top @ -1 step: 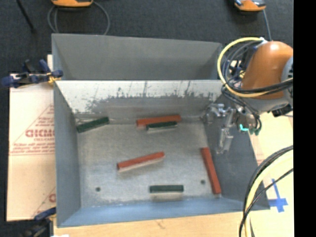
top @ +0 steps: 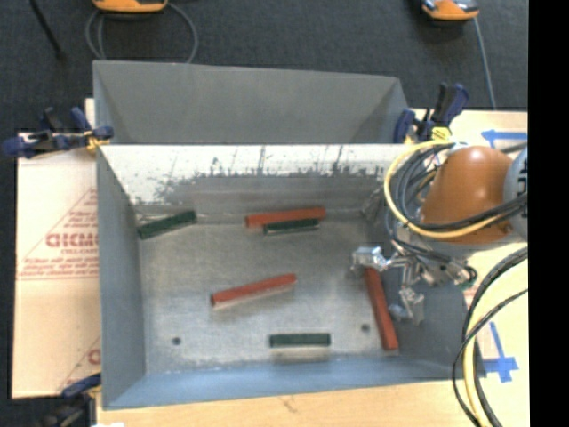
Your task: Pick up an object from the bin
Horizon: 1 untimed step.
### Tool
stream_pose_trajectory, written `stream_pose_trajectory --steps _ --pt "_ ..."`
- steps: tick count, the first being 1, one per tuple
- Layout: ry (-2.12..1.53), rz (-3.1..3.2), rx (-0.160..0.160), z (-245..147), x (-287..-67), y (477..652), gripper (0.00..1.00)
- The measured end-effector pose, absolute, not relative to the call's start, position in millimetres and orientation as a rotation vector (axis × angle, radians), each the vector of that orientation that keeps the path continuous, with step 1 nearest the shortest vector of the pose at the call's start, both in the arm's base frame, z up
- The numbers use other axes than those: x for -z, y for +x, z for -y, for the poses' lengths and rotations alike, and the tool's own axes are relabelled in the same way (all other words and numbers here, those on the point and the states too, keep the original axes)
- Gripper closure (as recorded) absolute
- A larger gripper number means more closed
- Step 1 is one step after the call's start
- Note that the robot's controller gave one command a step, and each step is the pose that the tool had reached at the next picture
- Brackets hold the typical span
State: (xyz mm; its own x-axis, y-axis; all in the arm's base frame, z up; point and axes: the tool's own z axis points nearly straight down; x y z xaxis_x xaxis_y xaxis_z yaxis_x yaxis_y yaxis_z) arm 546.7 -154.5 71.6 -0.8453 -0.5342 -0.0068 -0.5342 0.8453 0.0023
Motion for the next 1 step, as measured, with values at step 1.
stream_pose_trajectory --steps 1 --pt "-1.396 -2.806 -0.007 148.4 -101.3 529.3 0.0"
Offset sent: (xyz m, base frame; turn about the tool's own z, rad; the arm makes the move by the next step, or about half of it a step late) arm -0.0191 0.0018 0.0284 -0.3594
